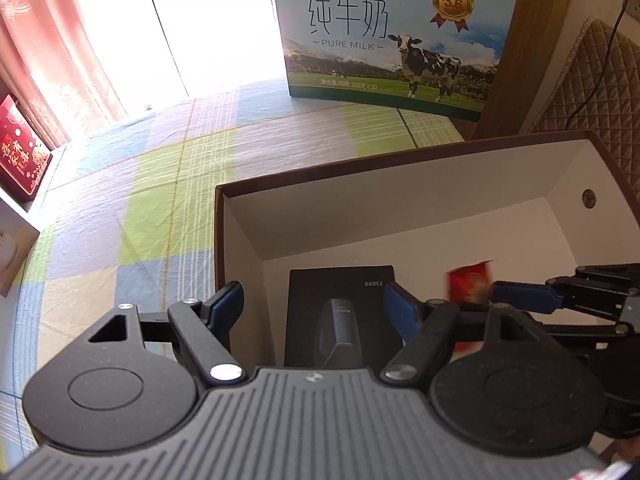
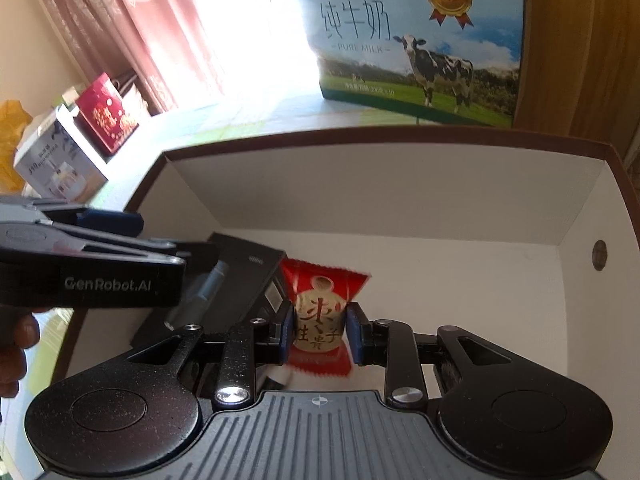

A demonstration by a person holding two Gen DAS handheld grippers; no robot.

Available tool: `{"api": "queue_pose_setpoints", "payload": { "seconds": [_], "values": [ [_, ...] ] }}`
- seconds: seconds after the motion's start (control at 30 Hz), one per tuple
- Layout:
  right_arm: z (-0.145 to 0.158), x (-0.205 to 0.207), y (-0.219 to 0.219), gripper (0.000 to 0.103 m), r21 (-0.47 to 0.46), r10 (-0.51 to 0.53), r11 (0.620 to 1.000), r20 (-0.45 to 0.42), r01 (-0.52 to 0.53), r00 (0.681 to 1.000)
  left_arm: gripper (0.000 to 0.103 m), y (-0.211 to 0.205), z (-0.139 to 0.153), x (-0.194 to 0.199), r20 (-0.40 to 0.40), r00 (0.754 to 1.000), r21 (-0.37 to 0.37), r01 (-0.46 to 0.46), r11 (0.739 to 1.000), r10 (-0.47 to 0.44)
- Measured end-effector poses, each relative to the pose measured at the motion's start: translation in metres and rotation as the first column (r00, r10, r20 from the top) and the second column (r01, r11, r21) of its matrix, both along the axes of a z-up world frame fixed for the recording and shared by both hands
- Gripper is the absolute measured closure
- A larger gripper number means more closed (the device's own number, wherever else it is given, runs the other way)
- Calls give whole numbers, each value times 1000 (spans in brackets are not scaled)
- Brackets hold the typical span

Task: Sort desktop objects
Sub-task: 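Open the left tool releasing the shaver box while the right tool releases the packet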

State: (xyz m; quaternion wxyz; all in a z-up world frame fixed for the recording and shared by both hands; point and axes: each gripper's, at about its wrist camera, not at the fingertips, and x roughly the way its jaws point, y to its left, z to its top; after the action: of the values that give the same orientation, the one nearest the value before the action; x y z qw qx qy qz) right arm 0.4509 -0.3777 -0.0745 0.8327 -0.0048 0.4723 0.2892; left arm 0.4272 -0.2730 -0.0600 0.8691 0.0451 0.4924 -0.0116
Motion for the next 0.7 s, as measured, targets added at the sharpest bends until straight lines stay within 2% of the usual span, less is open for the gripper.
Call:
{"api": "queue_pose_setpoints", "payload": {
  "seconds": [0.03,0.07,0.1,0.3,0.4,0.7],
  "values": [
    [1,0,0,60,10,-4,1000,8,4,1000,29,1,2,-1,0,1000,-8,-1,1000,1],
    [3,-1,0,39,15,-9,1000,20,9,1000,28,2,3,-3,3,1000,-13,-2,1000,2],
    [6,-4,-1,32,15,-16,1000,43,15,999,28,2,5,-4,7,1000,-16,-1,1000,1],
    [16,-15,-8,30,-6,2,1000,71,-2,997,21,2,15,-16,31,999,-31,15,999,-14],
    [18,-24,-16,18,-19,-14,1000,82,15,997,19,1,20,-24,44,999,-28,28,999,-27],
    [28,-43,-39,5,-10,-71,997,81,72,994,13,-1,31,-47,62,997,-28,44,999,-43]
  ]
}}
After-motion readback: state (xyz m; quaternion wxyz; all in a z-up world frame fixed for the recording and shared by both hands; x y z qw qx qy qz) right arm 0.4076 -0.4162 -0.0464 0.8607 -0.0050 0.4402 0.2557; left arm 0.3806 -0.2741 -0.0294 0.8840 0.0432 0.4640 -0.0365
